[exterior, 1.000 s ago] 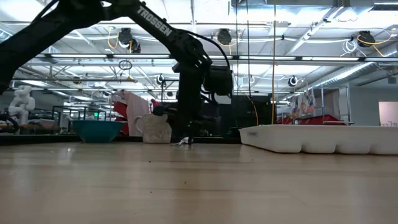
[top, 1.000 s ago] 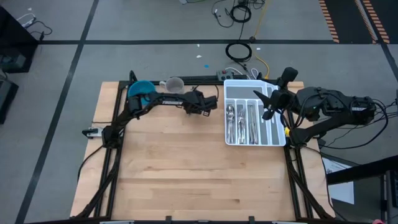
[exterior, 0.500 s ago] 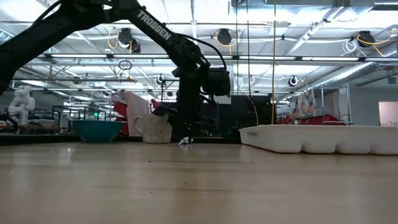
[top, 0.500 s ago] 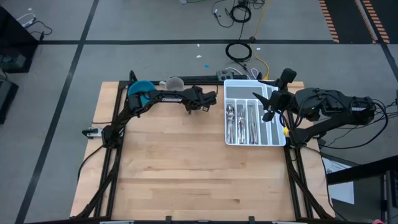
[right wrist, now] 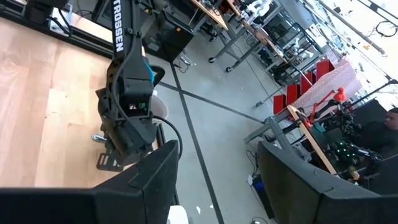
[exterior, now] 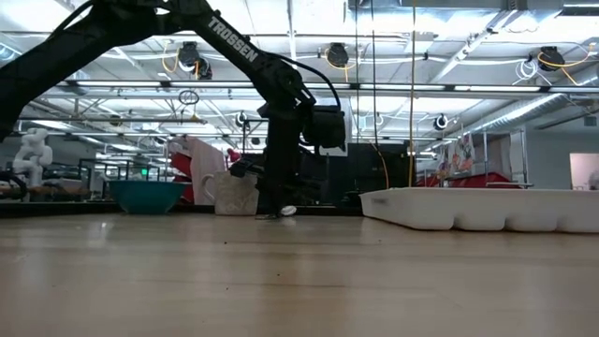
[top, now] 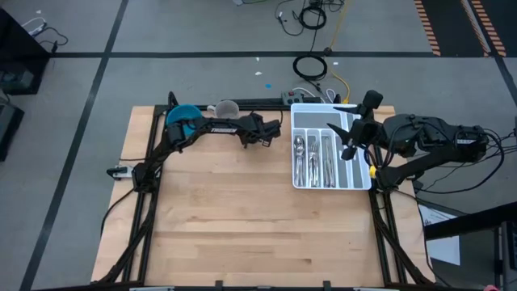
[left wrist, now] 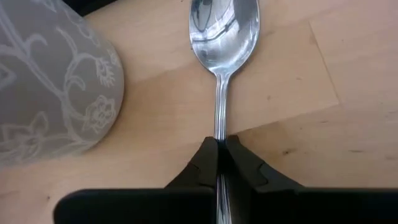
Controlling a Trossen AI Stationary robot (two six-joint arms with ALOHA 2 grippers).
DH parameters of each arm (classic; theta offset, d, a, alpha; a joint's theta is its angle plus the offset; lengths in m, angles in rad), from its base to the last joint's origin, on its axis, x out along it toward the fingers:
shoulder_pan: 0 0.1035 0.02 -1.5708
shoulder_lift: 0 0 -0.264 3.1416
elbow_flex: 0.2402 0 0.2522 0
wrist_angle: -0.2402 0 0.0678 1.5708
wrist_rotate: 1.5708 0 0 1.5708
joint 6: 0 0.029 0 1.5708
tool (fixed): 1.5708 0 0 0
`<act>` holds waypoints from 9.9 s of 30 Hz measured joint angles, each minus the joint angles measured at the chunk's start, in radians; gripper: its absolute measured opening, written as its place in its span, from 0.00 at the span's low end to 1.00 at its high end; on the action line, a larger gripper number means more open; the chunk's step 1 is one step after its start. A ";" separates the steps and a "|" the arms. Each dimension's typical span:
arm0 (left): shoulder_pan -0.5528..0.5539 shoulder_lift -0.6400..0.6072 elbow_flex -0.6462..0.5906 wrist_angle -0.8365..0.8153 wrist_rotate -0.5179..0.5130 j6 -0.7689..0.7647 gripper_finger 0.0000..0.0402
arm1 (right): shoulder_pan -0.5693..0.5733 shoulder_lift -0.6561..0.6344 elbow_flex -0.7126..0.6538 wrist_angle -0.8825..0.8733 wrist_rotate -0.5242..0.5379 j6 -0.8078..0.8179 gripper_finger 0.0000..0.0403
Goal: Sort silverware
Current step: Put the spoon in the silverware tray, then return to Home Position
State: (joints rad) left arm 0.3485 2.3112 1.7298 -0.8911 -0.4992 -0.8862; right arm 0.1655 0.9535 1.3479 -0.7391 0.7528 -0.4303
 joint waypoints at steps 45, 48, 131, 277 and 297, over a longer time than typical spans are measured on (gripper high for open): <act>-0.338 -0.003 0.516 -0.298 0.113 -0.133 0.01 | -0.001 -0.216 0.000 -0.431 0.188 0.771 0.52; -0.366 -0.003 0.519 -0.333 0.114 -0.177 0.01 | -0.001 -0.216 0.000 -0.442 0.183 0.788 0.52; -0.303 0.198 0.624 -0.076 0.206 -0.195 0.30 | -0.001 -0.249 0.000 -0.484 -0.022 0.584 0.52; -1.040 -2.254 -1.518 1.148 0.268 0.815 0.02 | -0.287 -0.949 -1.312 1.354 -1.504 0.920 0.52; -1.040 -2.308 -1.587 0.938 0.289 0.673 0.02 | -0.288 -0.948 -1.333 1.021 -1.466 0.643 0.52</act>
State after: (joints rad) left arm -0.6914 0.0029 0.1424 0.0469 -0.2102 -0.2135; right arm -0.1224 0.0059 0.0146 0.2823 -0.7134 0.2123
